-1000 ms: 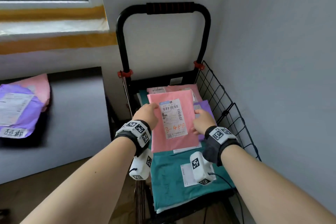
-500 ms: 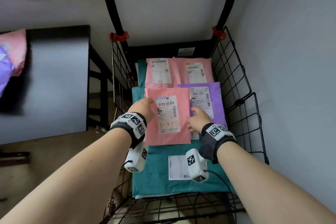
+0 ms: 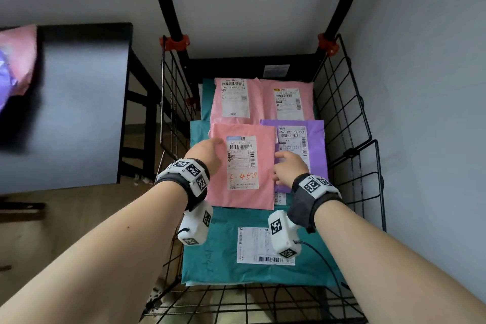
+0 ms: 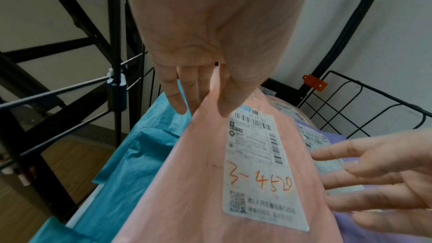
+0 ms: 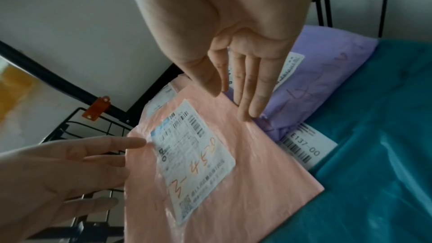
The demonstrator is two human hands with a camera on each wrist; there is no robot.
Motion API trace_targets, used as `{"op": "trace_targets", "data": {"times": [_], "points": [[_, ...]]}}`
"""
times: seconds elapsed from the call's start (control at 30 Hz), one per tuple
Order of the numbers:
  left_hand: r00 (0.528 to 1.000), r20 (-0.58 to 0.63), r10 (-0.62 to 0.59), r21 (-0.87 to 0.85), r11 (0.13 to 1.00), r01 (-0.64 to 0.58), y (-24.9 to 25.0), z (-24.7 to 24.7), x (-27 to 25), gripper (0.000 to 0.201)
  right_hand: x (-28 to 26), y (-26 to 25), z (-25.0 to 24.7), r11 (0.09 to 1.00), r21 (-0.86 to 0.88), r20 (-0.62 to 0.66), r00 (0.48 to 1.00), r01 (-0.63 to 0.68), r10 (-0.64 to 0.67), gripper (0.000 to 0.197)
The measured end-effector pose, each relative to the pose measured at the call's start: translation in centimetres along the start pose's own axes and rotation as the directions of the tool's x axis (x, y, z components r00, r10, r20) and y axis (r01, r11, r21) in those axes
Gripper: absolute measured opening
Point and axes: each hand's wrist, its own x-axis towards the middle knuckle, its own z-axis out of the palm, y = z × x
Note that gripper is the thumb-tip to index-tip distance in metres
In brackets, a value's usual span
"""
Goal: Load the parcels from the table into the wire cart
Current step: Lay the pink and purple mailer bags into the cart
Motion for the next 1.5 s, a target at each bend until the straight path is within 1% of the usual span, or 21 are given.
{"op": "trace_targets", "data": {"times": [0.17, 0.3, 0.37, 0.43, 0.5, 0.57, 0.63, 0.73, 0.93, 1.07, 1.23, 1.33, 1.5], "points": [[0.998, -0.047, -0.028, -0.005, 1.000, 0.028, -0.6, -0.5, 0.1, 0.061, -1.1, -1.0, -1.0, 0.996, -0.085, -0.033, 0.999, 0.020, -0.023, 0.047], [0.999, -0.054, -0.004, 0.002, 1.000, 0.004, -0.7, -1.3, -0.4, 0.066, -2.4, -2.5, -2.0, 0.980, -0.184, -0.064, 0.994, 0.071, -0.084, 0.042], [0.997, -0.076, 0.022, 0.014, 1.000, -0.021, -0.6, -2.2, -0.8, 0.066, -3.3, -3.6, -2.2, 0.967, -0.233, -0.066, 0.991, 0.098, -0.117, 0.042], [0.993, -0.098, 0.062, 0.047, 0.997, -0.058, -0.4, -3.4, -1.6, 0.064, -4.7, -4.9, -2.5, 0.951, -0.284, -0.033, 0.990, 0.125, -0.140, 0.044], [0.987, -0.124, 0.104, 0.098, 0.991, -0.092, -0.4, -5.0, -2.6, 0.062, -6.1, -6.4, -2.5, 0.936, -0.320, -0.017, 0.987, 0.146, -0.160, 0.045], [0.976, -0.161, 0.144, 0.173, 0.978, -0.115, -0.5, -6.8, -3.8, 0.061, -7.9, -8.3, -2.6, 0.918, -0.354, -0.033, 0.978, 0.181, -0.206, 0.047], [0.962, -0.207, 0.180, 0.236, 0.963, -0.130, -0.7, -8.7, -5.2, 0.059, -9.7, -10.2, -2.3, 0.884, -0.415, -0.053, 0.964, 0.215, -0.259, 0.050], [0.925, -0.291, 0.246, 0.294, 0.943, -0.158, -1.4, -11.5, -7.5, 0.058, -12.4, -13.0, -1.5, 0.822, -0.506, -0.073, 0.936, 0.262, -0.343, 0.048], [0.836, -0.431, 0.340, 0.366, 0.913, -0.182, -5.1, -16.7, -13.0, 0.054, -18.3, -17.9, 1.6, 0.707, -0.647, -0.106, 0.884, 0.287, -0.456, 0.047], [0.808, -0.474, 0.349, 0.384, 0.908, -0.167, -8.4, -19.7, -16.9, 0.054, -22.1, -20.7, 4.6, 0.694, -0.655, -0.146, 0.851, 0.299, -0.504, 0.047], [0.800, -0.515, 0.307, 0.368, 0.922, -0.117, -13.4, -22.0, -20.7, 0.054, -26.5, -23.9, 9.2, 0.663, -0.671, -0.145, 0.819, 0.331, -0.556, 0.045], [0.799, -0.531, 0.281, 0.361, 0.929, -0.087, -16.7, -22.7, -22.5, 0.052, -28.6, -25.2, 12.2, 0.645, -0.683, -0.125, 0.815, 0.343, -0.565, 0.045], [0.829, -0.502, 0.248, 0.350, 0.934, -0.067, -22.6, -23.6, -25.1, 0.055, -31.0, -27.4, 17.5, 0.616, -0.703, -0.077, 0.823, 0.355, -0.563, 0.047]]}}
